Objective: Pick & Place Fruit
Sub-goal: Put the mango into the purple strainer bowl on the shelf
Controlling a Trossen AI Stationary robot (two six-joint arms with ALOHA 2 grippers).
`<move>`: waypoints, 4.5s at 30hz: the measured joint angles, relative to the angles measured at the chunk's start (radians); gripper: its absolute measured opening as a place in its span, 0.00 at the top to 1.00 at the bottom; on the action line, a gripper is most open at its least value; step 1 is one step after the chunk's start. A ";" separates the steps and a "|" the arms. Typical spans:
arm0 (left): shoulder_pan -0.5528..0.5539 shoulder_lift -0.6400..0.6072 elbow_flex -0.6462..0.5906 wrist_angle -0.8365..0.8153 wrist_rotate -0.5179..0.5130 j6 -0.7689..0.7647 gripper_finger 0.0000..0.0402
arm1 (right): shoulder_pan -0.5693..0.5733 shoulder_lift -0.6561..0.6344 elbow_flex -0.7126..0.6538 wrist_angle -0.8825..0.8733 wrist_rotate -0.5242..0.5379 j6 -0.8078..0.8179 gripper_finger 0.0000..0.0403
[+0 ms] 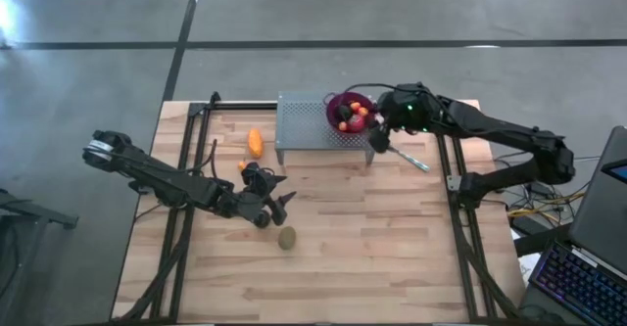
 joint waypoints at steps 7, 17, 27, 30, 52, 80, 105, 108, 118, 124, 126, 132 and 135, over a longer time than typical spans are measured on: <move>0.000 -0.006 0.000 -0.029 0.008 -0.006 0.34 | 0.123 -0.049 -0.006 -0.204 -0.043 0.067 0.61; 0.028 -0.151 0.025 -0.034 -0.143 -0.042 0.34 | 0.299 -0.098 -0.161 -0.237 0.032 0.185 0.75; 0.187 -0.238 0.102 -0.250 -0.115 -0.099 0.34 | 0.318 -0.176 -0.315 -0.217 0.152 0.266 0.85; 0.254 -0.245 0.127 -0.350 -0.081 -0.166 0.34 | 0.318 -0.208 -0.353 -0.202 0.157 0.281 0.87; 0.650 -0.221 0.135 -0.557 0.241 -0.120 0.34 | 0.317 -0.293 -0.383 -0.180 0.161 0.299 0.75; 0.828 0.059 0.134 -0.668 0.323 -0.238 0.22 | 0.317 -0.293 -0.382 -0.146 0.160 0.291 0.83; 0.895 0.204 0.134 -0.605 0.482 -0.253 0.21 | 0.317 -0.292 -0.382 -0.147 0.160 0.291 0.69; 0.909 0.227 0.134 -0.596 0.482 -0.244 0.22 | 0.317 -0.292 -0.382 -0.147 0.160 0.291 0.68; 0.936 0.258 0.134 -0.589 0.474 -0.200 0.22 | 0.317 -0.291 -0.384 -0.147 0.160 0.291 0.67; 0.935 0.258 0.134 -0.582 0.473 -0.185 0.22 | 0.317 -0.291 -0.385 -0.147 0.160 0.291 0.73; 0.935 0.258 0.134 -0.582 0.473 -0.185 0.22 | 0.317 -0.291 -0.385 -0.147 0.160 0.291 0.74; 0.935 0.258 0.134 -0.582 0.475 -0.188 0.25 | 0.317 -0.291 -0.386 -0.147 0.160 0.291 0.80; 0.935 0.258 0.134 -0.582 0.475 -0.189 0.30 | 0.317 -0.291 -0.386 -0.147 0.160 0.291 0.82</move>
